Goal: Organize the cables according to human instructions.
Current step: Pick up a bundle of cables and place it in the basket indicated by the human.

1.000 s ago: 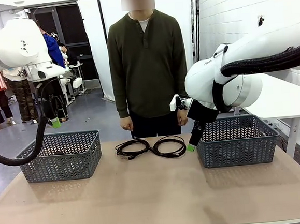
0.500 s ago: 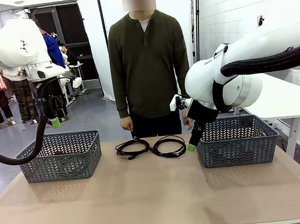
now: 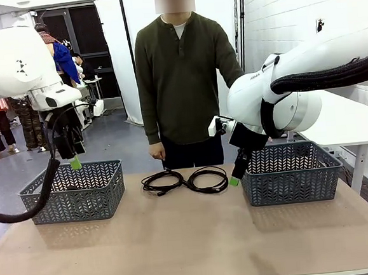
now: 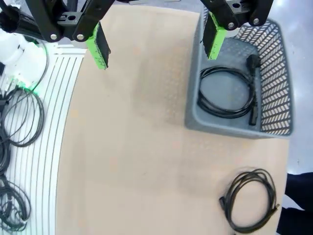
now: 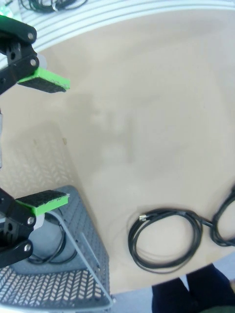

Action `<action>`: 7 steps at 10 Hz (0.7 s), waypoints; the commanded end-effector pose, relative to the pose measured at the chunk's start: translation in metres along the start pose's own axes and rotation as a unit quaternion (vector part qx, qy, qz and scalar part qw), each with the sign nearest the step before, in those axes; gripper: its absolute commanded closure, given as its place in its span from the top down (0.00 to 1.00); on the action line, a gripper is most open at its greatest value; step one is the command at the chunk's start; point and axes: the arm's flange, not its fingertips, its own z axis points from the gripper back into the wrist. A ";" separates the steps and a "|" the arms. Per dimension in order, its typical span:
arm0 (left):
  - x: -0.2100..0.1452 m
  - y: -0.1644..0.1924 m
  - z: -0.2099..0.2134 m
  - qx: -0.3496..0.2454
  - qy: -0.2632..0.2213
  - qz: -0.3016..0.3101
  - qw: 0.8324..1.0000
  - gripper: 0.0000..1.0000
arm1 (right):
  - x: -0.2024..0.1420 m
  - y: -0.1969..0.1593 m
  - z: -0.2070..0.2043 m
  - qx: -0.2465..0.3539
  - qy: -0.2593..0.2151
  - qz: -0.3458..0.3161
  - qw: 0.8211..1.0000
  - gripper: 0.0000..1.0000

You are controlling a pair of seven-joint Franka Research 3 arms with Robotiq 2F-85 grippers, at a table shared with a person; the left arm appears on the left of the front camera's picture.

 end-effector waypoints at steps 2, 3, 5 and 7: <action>-0.001 -0.040 -0.027 -0.016 -0.042 0.051 0.998 1.00 | 0.001 0.000 0.000 -0.003 0.002 -0.003 1.000 1.00; 0.001 -0.051 -0.039 -0.029 -0.053 0.064 0.996 1.00 | 0.001 0.000 0.000 -0.003 0.002 -0.003 1.000 1.00; 0.000 -0.062 -0.058 -0.036 -0.072 0.072 0.994 1.00 | 0.001 0.000 0.000 -0.003 0.002 -0.003 1.000 1.00; 0.000 -0.068 -0.072 -0.042 -0.082 0.060 0.994 1.00 | 0.001 0.000 0.000 -0.003 0.002 -0.003 1.000 1.00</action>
